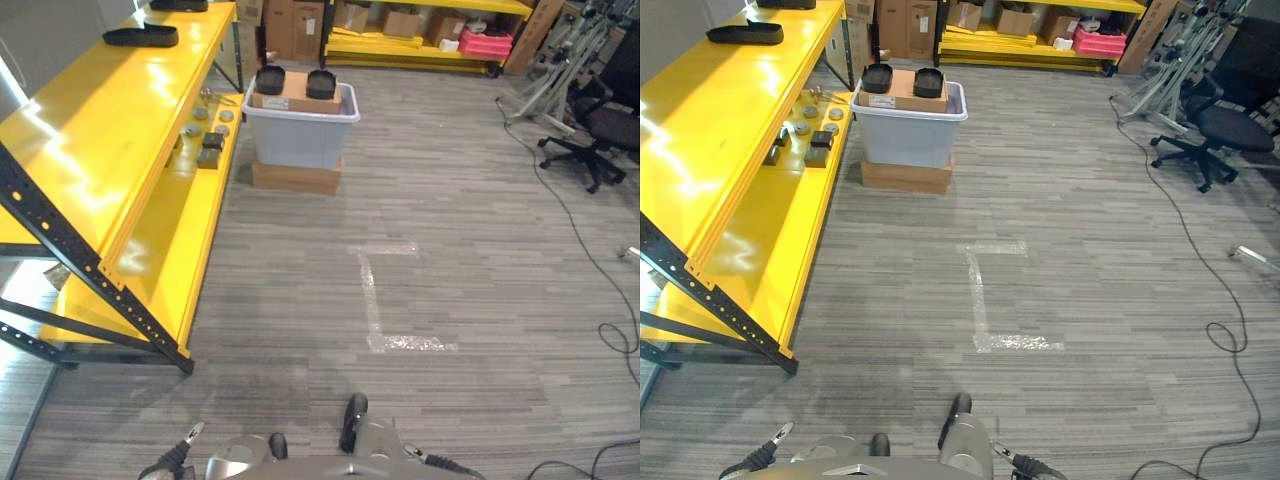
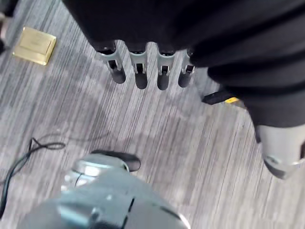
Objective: Move parts from the plastic box to the shelf.
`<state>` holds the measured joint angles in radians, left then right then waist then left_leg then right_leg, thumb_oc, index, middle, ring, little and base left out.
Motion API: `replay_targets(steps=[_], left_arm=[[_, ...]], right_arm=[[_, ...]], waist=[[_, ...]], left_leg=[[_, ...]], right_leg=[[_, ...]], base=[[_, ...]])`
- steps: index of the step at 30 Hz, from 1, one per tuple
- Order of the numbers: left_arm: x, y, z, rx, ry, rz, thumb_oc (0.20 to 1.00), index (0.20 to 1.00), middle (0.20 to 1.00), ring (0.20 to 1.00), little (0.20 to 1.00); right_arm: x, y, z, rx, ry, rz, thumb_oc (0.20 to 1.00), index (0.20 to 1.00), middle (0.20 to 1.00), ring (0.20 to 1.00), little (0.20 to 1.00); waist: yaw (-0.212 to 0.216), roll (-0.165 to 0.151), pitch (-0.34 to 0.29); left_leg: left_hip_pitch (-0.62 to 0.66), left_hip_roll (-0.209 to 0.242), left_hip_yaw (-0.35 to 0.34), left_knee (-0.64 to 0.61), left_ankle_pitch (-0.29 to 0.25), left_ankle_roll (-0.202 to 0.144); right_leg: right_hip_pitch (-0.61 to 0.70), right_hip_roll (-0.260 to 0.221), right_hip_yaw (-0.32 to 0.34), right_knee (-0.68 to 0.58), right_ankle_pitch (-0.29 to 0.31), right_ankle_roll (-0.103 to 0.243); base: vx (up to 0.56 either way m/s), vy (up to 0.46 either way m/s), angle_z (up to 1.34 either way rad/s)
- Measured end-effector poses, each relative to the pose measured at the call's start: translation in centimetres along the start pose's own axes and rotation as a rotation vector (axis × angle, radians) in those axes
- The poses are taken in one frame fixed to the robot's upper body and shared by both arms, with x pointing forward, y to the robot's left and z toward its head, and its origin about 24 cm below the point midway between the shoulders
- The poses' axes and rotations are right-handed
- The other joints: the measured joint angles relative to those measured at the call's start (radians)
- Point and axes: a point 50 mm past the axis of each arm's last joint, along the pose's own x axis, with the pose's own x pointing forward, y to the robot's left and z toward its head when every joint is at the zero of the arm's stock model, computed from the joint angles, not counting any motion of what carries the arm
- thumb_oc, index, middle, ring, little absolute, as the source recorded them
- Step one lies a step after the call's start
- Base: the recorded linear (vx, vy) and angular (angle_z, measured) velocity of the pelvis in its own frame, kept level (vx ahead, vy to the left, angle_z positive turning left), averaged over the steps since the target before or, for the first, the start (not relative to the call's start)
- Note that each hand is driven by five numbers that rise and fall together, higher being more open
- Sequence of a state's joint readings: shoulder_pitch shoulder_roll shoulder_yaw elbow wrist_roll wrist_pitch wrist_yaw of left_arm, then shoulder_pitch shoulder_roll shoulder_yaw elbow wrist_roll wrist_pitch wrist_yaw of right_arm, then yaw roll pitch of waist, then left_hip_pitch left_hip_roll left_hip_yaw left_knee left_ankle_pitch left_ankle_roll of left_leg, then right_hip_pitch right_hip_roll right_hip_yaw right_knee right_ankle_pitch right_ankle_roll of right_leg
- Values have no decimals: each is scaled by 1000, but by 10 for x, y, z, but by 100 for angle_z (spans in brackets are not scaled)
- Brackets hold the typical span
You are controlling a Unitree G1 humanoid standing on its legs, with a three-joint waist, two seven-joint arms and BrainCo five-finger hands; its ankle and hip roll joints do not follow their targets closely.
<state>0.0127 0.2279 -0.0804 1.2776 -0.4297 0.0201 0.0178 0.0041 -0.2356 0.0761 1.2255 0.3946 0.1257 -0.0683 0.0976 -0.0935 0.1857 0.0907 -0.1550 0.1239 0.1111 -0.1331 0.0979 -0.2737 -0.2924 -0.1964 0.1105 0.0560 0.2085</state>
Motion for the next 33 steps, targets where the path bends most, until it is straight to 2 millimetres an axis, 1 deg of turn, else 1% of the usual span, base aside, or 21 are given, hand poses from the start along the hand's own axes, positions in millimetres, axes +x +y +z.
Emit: replay_targets(steps=[3,6,7,8,9,12,14,15,17,18,19,20,22,23,24,26,27,28,31,32,33], left_arm=[[-1,5,-4,-20,0,12,1000,1000,1000,1000,1000],[-2,12,-13,-35,20,31,1000,1000,1000,1000,1000],[-3,14,-19,-41,35,38,1000,1000,1000,1000,1000],[-3,14,-19,-40,33,37,1000,1000,1000,1000,1000],[-3,11,-20,-52,37,31,1000,1000,1000,1000,1000],[-3,12,-19,-122,33,39,1000,1000,1000,1000,1000],[-2,12,-13,-168,12,41,1000,1000,1000,1000,1000],[-1,11,-5,-207,-17,38,1000,1000,1000,1000,1000],[-1,10,-4,-204,-23,31,1000,1000,1000,1000,1000],[-1,8,0,-203,-35,23,1000,1000,1000,1000,1000],[-2,10,-5,-203,-28,27,1000,1000,1000,1000,1000],[-3,12,-10,-210,-16,33,1000,1000,1000,1000,1000],[-3,13,-10,-245,-15,37,1000,1000,1000,1000,1000],[-2,11,-8,-248,-18,33,1000,1000,1000,1000,1000],[-2,10,-6,-255,-23,30,1000,1000,1000,1000,1000],[-2,13,-6,-292,-21,41,1000,1000,1000,1000,1000],[-2,13,-7,-310,-17,44,1000,1000,1000,1000,1000],[-2,14,-8,-321,-13,48,1000,1000,1000,1000,1000],[-6,29,-33,-414,39,111,1000,1000,1000,1000,1000],[-8,38,-35,-410,39,137,1000,1000,1000,1000,1000],[-8,45,-30,-409,19,155,1000,1000,1000,1000,1000]], right_arm=[[0,-2,-7,-1,17,5,1000,1000,1000,1000,1000],[0,-2,-10,-9,30,18,1000,1000,1000,1000,1000],[-1,-4,-11,-40,35,21,1000,1000,1000,1000,1000],[-1,-6,-11,-60,36,18,1000,1000,1000,1000,1000],[0,-8,-6,-96,34,14,1000,1000,1000,1000,1000],[0,-8,10,-158,2,19,1000,1000,1000,1000,1000],[0,-9,17,-197,-14,23,1000,1000,1000,1000,1000],[0,-7,18,-205,-9,25,1000,1000,1000,1000,1000],[0,-8,17,-208,-5,22,1000,1000,1000,1000,1000],[0,-8,17,-208,-3,21,1000,1000,1000,1000,1000],[0,-9,16,-217,1,18,1000,1000,1000,1000,1000],[0,-10,16,-232,-2,14,1000,1000,1000,1000,1000],[0,-13,5,-257,27,6,1000,1000,1000,1000,1000],[0,-16,4,-257,30,-2,1000,1000,1000,1000,1000],[0,-18,5,-258,27,-7,1000,1000,1000,1000,1000],[-1,-19,0,-266,35,-7,1000,1000,1000,1000,1000],[-1,-23,-2,-280,29,-14,1000,1000,1000,1000,1000],[-2,-25,-2,-296,19,-12,1000,1000,1000,1000,1000],[-3,-26,7,-338,-22,-9,1000,1000,1000,1000,1000],[-2,-19,9,-352,-26,3,1000,1000,1000,1000,1000],[-2,-10,7,-352,-21,27,1000,1000,1000,1000,1000]], waist=[[-3,1,-1],[1,1,-6],[-5,18,-25],[-14,33,-42],[-17,39,-52],[-17,40,-79],[-11,29,-85],[13,8,-77],[33,19,-78],[38,8,-70],[44,9,-63],[41,23,-59],[41,51,-60],[42,71,-53],[39,92,-40],[42,97,-35],[59,96,-34],[57,88,-36],[89,69,-53],[83,45,-62],[91,9,-60]], left_leg=[[28,6,-19,40,-56,3],[68,23,-17,46,-85,-12],[102,71,-38,81,-135,-50],[110,105,-51,103,-144,-81],[120,137,-56,129,-145,-106],[77,184,-38,259,-82,-201],[-19,205,-26,459,6,-213],[-211,244,-37,773,235,-219],[-349,263,-33,873,166,-188],[-391,258,-11,835,132,-166],[-401,246,37,624,117,-149],[-411,242,61,514,119,-149],[-370,198,86,70,167,-189],[-357,199,90,-58,189,-192],[-362,208,89,-121,225,-202],[-386,212,81,-153,257,-215],[-393,220,75,-127,259,-213],[-389,213,66,-88,255,-208],[-272,213,65,17,171,-173],[-240,180,69,17,212,-122],[-222,157,82,28,215,-93]], right_leg=[[20,-34,-38,-65,56,-11],[53,-26,-60,-53,57,-13],[87,31,-42,-14,77,-62],[101,63,-34,8,129,-106],[110,93,-38,47,86,-130],[138,124,-56,75,37,-169],[168,141,-67,63,4,-192],[227,156,-69,-2,-20,-232],[270,176,-79,-61,-22,-253],[283,181,-83,-85,-31,-241],[324,184,-90,-121,-27,-245],[352,199,-91,-144,-32,-242],[404,227,-90,-200,-44,-229],[413,243,-87,-200,-47,-232],[426,260,-87,-199,-58,-233],[462,264,-65,-193,-89,-234],[508,252,-56,-192,-104,-209],[531,240,-44,-187,-149,-201],[555,176,49,-41,-294,-140],[583,145,53,-5,-316,-103],[577,107,33,51,-327,-89]], base=[[466,-196,19],[573,-187,0],[547,-140,27],[559,-137,34],[608,-152,19],[301,-141,-6],[317,-149,6],[388,-45,-5],[279,40,-6],[242,85,-14],[430,177,-21],[604,267,-20],[597,257,-9],[460,190,-11],[403,168,-16],[511,219,-34],[717,341,-47],[858,368,-49],[468,170,-85],[470,169,-55],[571,271,-30]])
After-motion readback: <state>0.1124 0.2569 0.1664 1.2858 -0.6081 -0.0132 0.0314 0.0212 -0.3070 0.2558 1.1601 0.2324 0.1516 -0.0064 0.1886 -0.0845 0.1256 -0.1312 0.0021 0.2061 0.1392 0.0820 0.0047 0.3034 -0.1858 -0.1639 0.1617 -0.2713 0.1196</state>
